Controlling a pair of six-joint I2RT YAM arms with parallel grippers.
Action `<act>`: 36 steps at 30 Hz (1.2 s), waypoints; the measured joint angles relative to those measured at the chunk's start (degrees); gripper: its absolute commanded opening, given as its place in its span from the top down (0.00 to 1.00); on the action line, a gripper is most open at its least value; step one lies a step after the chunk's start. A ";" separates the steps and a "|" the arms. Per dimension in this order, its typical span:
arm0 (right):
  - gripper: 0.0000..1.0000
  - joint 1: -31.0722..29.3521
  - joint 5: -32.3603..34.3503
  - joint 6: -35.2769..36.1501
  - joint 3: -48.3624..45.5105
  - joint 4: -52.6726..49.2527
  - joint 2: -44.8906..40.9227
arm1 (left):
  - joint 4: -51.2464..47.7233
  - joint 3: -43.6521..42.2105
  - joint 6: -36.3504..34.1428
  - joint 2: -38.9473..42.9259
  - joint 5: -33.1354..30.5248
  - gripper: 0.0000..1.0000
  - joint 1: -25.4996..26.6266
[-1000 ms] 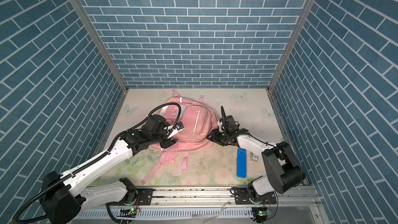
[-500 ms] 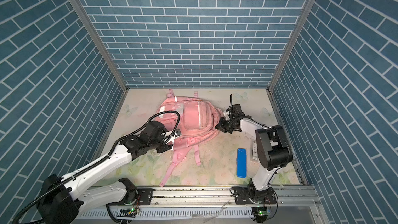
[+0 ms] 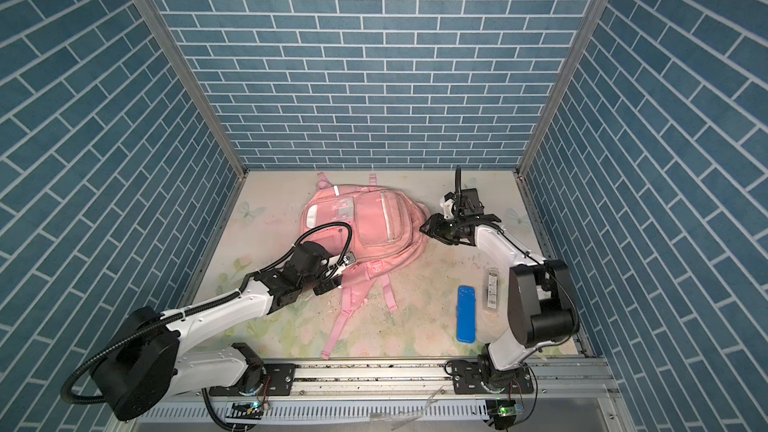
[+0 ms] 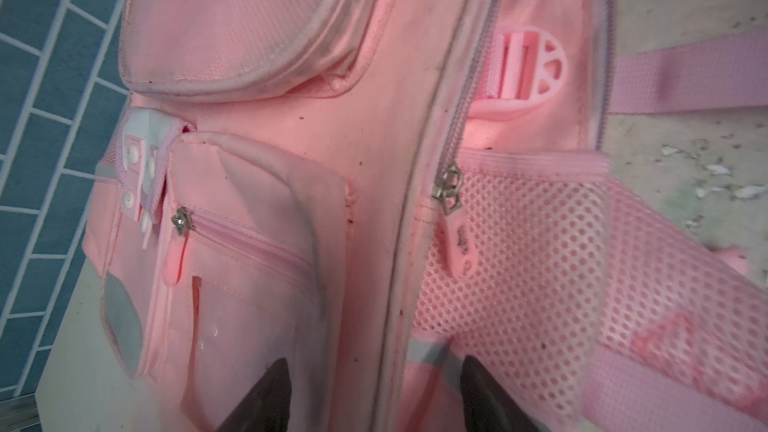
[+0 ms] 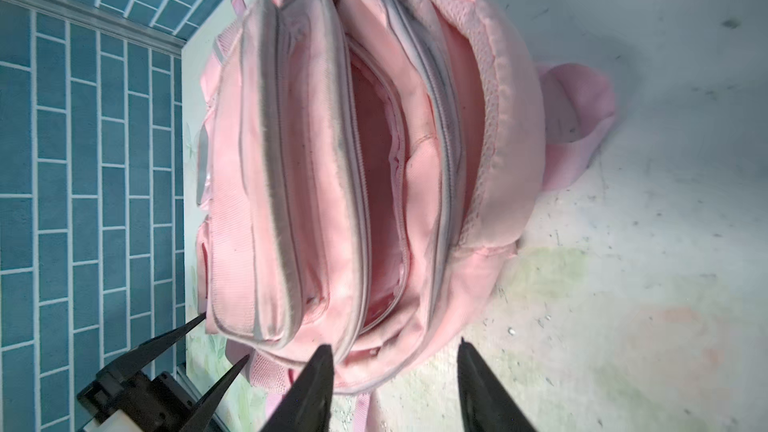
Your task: Pack the student bag
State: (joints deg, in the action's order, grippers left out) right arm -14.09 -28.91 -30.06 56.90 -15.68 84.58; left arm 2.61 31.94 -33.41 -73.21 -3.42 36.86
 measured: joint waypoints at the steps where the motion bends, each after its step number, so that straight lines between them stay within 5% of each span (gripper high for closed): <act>1: 0.45 0.00 0.83 0.13 -1.97 1.36 -2.69 | 1.38 -0.17 0.28 -0.79 -0.31 0.34 -0.15; 6: 0.44 -1.75 6.58 1.60 -10.23 7.76 -13.16 | 5.49 -0.17 1.46 -5.25 -0.55 0.40 -0.63; 9: 0.45 -6.29 11.72 4.52 -13.88 12.02 -17.09 | 6.62 -0.02 1.95 -6.29 -0.98 0.66 -0.81; 15: 0.47 -16.52 20.90 14.23 -21.31 21.49 -23.58 | 6.97 0.48 1.86 -6.12 0.09 1.00 -0.94; 23: 0.56 -22.84 25.83 18.95 -23.74 28.87 -22.60 | 3.54 2.03 4.48 -4.96 4.31 1.00 -1.33; 36: 0.61 -36.92 29.20 25.73 -23.74 36.65 -11.56 | -1.11 3.69 26.86 -1.38 15.19 1.00 0.17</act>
State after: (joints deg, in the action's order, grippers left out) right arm -51.00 0.30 -4.34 33.17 20.97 73.01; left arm 1.50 35.64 -6.55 -74.59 11.77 37.04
